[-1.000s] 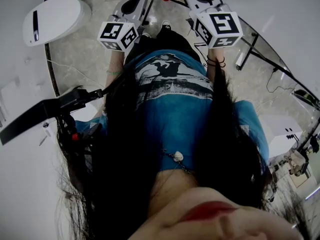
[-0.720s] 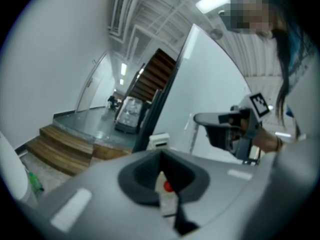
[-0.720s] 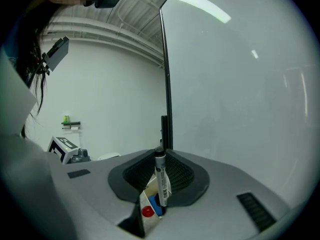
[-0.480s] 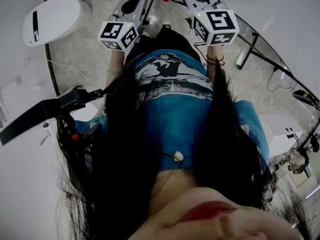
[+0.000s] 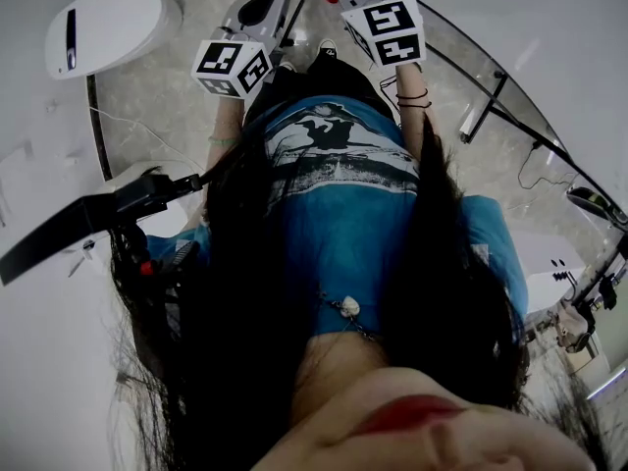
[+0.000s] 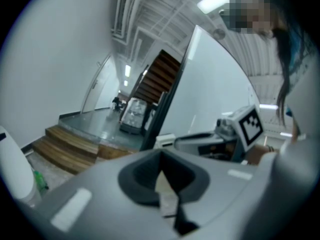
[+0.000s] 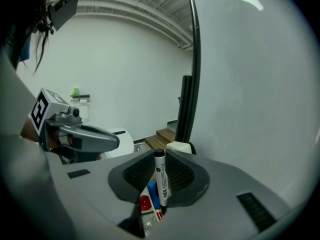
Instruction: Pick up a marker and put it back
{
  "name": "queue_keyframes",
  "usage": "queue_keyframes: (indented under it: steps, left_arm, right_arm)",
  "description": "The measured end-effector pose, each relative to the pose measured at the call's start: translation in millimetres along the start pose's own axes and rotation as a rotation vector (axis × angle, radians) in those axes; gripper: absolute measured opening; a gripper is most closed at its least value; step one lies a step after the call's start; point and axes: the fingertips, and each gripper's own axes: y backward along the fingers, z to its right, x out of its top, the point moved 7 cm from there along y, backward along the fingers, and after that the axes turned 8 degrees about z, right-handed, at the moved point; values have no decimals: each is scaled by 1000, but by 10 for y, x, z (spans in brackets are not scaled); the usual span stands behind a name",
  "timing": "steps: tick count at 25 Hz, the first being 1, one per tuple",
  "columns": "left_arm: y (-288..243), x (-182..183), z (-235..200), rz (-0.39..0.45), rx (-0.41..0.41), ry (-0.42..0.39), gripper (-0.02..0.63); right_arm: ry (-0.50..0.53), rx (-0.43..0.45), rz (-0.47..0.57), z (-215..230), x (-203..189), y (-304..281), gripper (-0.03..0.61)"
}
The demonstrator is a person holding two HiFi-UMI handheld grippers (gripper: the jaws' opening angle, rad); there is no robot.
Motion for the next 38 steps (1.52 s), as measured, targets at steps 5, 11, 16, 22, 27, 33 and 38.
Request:
queue_keyframes:
  steps: [5,11,16,22,27,33,38]
  left_arm:
    - [22,6,-41,6,25,3,0]
    - [56,-8,-76,3,50,7,0]
    - [99,-42,-100,1,64,7,0]
    - [129,-27,-154,-1,78,7,0]
    - [137,-29,-152,-1,79,9,0]
    - [133,-60,-120,-14,57,6,0]
    - [132,-81,-61,-25,40,15,0]
  right_arm:
    - [59,41,-66,-61,-132,-243,71]
    - [94,61,-109,-70,-226,-429,71]
    - [136,67,-150,-99,-302,-496,71]
    - [143,44,-143,-112,-298,-557,71]
    - [84,32,-130,-96,-309,-548,72]
    - [-12,-2,-49,-71,-233,-404,74]
    - [-150,-37,50,-14,-172,-179,72]
